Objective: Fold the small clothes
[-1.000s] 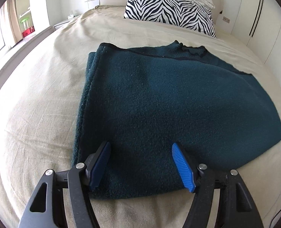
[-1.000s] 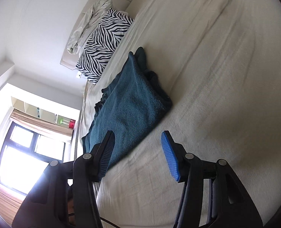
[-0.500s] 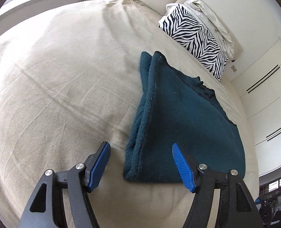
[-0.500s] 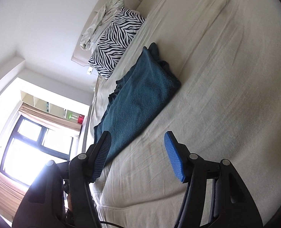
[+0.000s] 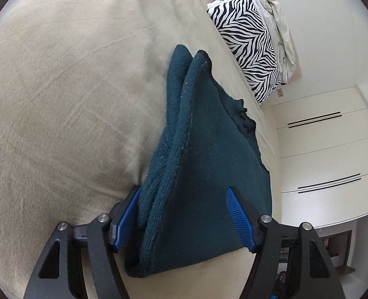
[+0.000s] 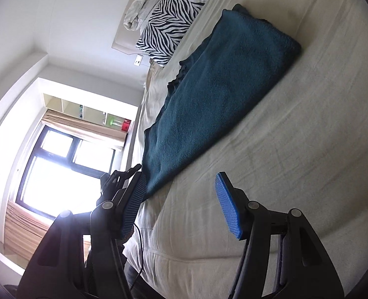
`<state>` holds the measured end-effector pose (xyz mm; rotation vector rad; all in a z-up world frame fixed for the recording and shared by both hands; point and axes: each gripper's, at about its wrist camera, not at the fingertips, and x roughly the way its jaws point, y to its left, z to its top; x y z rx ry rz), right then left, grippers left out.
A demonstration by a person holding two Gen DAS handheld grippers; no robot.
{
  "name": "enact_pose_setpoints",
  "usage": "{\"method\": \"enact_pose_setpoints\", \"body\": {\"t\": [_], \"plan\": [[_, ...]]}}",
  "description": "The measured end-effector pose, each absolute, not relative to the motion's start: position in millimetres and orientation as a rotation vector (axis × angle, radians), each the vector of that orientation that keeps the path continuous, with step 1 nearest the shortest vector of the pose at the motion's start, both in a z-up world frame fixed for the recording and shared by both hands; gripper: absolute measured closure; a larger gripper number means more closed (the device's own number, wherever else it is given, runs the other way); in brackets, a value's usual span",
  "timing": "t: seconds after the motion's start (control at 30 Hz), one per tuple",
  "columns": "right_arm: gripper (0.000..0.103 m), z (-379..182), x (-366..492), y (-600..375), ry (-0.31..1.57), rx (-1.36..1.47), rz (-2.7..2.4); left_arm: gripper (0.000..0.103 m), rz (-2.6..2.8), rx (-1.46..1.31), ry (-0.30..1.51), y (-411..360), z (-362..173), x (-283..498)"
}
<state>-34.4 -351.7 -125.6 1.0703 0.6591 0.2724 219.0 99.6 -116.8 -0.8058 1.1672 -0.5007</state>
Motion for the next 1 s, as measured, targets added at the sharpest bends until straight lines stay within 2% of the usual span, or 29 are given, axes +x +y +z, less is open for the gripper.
{"method": "enact_pose_setpoints", "body": {"t": [0.23,0.3,0.37,0.43,0.47,0.63,0.8,1.0], "plan": [[0.046,-129.8,-15.3,-325.9,0.701,1.057,0.314,0.033,-0.619,-0.861,1.185,85.0,-116.4,209.9],[0.046,-130.7,-9.9,-320.5,0.714,1.053,0.319,0.041,-0.619,-0.896,1.192,88.2,-120.7,214.2],[0.046,-129.7,-3.8,-315.6,0.724,1.045,0.324,0.065,-0.6,-0.941,1.206,93.6,-130.0,221.8],[0.046,-127.2,4.5,-310.6,0.732,1.032,0.332,0.082,-0.57,-0.987,1.222,100.3,-140.2,225.3],[0.045,-124.6,9.4,-309.5,0.736,1.023,0.337,0.086,-0.571,-0.986,1.222,101.9,-142.2,223.7],[0.045,-105.1,54.6,-290.1,0.769,0.942,0.375,0.088,-0.575,-0.975,1.193,105.7,-139.8,216.9],[0.045,-87.4,137.4,-249.0,0.85,0.825,0.471,0.089,-0.551,-1.004,1.156,114.0,-137.1,214.9],[0.045,-94.4,250.9,-200.9,0.956,0.847,0.562,0.09,-0.547,-1.008,1.121,118.9,-132.2,213.1]]}}
